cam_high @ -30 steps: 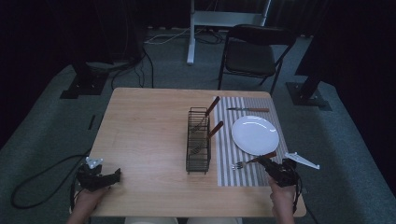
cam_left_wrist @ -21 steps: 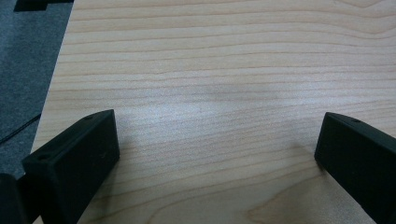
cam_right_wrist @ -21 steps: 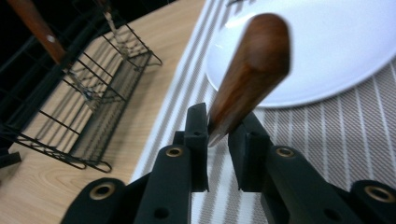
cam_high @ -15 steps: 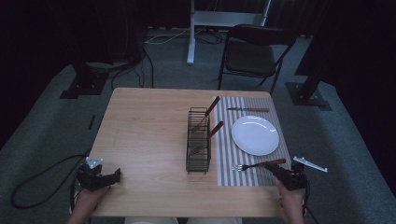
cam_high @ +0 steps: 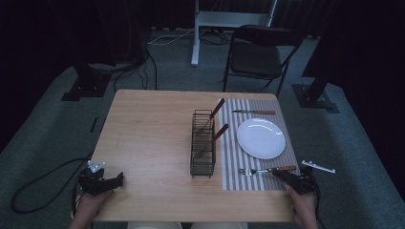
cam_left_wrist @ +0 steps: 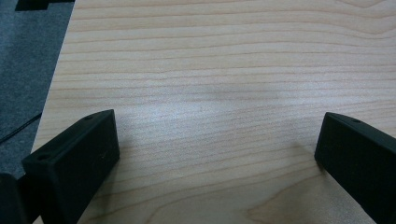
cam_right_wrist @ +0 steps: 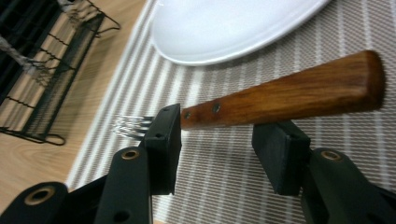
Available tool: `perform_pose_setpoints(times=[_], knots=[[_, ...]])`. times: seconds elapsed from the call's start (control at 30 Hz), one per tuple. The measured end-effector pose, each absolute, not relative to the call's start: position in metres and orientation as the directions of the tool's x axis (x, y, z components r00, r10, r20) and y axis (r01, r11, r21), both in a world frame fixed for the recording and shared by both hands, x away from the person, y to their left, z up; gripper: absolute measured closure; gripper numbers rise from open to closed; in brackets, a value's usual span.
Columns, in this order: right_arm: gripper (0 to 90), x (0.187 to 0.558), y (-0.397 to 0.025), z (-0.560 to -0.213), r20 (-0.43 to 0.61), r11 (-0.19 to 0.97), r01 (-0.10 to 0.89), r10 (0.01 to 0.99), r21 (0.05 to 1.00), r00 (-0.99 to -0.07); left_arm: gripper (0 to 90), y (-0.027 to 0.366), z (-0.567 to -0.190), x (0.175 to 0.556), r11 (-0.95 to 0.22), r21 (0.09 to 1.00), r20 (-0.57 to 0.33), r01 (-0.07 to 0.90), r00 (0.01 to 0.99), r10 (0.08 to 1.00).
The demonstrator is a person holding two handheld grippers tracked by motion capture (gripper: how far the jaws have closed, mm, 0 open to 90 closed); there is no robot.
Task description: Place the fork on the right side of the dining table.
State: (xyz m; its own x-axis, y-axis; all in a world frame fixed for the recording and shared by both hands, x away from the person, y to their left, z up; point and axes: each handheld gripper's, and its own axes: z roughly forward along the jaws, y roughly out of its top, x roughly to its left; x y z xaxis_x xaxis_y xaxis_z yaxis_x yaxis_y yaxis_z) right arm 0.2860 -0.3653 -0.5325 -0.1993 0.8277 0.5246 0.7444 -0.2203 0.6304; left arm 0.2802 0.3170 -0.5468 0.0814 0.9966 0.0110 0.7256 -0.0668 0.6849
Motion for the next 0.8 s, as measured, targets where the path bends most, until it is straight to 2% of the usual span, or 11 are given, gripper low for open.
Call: perform_pose_setpoints(times=[0.27, 0.4, 0.47, 0.57, 0.7, 0.8], knots=[[47.4, 0.284, -0.376, -0.543, 0.53, -0.229, 0.763, 0.831, 0.605, -0.171, 0.2, 0.317, -0.547, 0.28, -0.065, 0.685, 0.01, 0.726, 0.079, 0.997], [39.2, 0.276, -0.372, -0.545, 0.497, -0.22, 0.747, 0.852, 0.627, -0.166, 0.2, 0.317, -0.547, 0.28, -0.065, 0.685, 0.01, 0.726, 0.079, 0.997], [32.4, 0.27, -0.368, -0.545, 0.477, -0.221, 0.733, 0.865, 0.644, -0.159, 0.2, 0.317, -0.547, 0.28, -0.065, 0.685, 0.01, 0.726, 0.079, 0.997], [26.4, 0.263, -0.357, -0.545, 0.402, -0.185, 0.707, 0.903, 0.683, -0.153, 0.2, 0.317, -0.547, 0.28, -0.065, 0.685, 0.011, 0.726, 0.079, 0.997], [14.0, 0.256, -0.34, -0.546, 0.268, -0.104, 0.685, 0.954, 0.721, -0.136, 0.2, 0.317, -0.547, 0.28, -0.065, 0.685, 0.011, 0.726, 0.079, 0.997], [13.7, 0.253, -0.335, -0.547, 0.22, -0.078, 0.681, 0.967, 0.728, -0.125, 0.2, 0.317, -0.547, 0.28, -0.065, 0.684, 0.011, 0.726, 0.079, 0.997]])
